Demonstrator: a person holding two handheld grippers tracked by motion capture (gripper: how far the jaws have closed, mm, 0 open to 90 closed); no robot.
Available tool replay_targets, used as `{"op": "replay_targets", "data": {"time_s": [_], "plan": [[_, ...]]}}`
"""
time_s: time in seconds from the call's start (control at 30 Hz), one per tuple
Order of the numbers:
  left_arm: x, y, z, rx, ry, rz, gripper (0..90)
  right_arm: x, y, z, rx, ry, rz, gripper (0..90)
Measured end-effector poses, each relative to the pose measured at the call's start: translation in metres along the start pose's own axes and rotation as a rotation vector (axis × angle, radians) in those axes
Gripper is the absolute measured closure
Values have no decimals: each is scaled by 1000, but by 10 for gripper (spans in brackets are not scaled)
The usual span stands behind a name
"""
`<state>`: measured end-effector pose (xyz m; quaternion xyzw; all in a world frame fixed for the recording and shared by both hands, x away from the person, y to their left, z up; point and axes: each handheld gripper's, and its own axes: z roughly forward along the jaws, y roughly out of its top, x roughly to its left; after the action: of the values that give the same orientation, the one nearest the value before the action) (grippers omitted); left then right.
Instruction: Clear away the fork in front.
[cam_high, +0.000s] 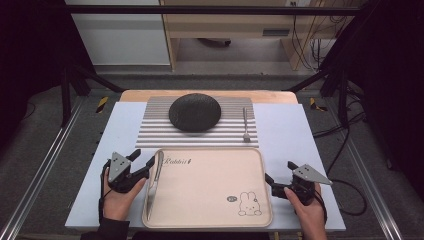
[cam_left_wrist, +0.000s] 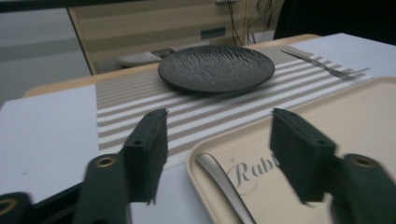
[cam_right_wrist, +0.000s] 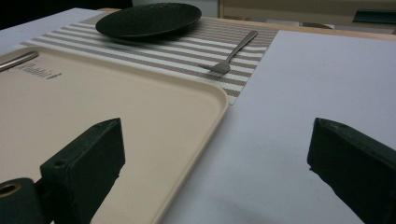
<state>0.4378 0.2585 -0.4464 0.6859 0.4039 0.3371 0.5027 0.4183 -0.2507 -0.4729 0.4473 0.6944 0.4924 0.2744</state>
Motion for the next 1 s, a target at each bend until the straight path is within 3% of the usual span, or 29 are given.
{"op": "replay_targets", "data": {"time_s": [0.07, 0.23, 0.4, 0.53, 0.8, 1.0], "plan": [[3, -1, -1, -18, 8, 8, 228, 0, 0, -1, -7, -1, 7, 43], [9, -2, -7, -48, 7, -18, 111, 2, 3, -3, -21, 0, 18, 47], [15, -5, -18, -76, 22, -28, 79, 8, 13, -1, -28, 5, 37, 66], [19, -7, -23, -93, 24, -28, 62, 13, 31, 8, -13, 9, 21, 76], [23, -8, -25, -122, 33, -31, 41, 14, 88, 44, 12, 21, -11, 83], [26, -9, -26, -122, 44, -45, 38, 13, 109, 61, 30, 20, -17, 86]]}}
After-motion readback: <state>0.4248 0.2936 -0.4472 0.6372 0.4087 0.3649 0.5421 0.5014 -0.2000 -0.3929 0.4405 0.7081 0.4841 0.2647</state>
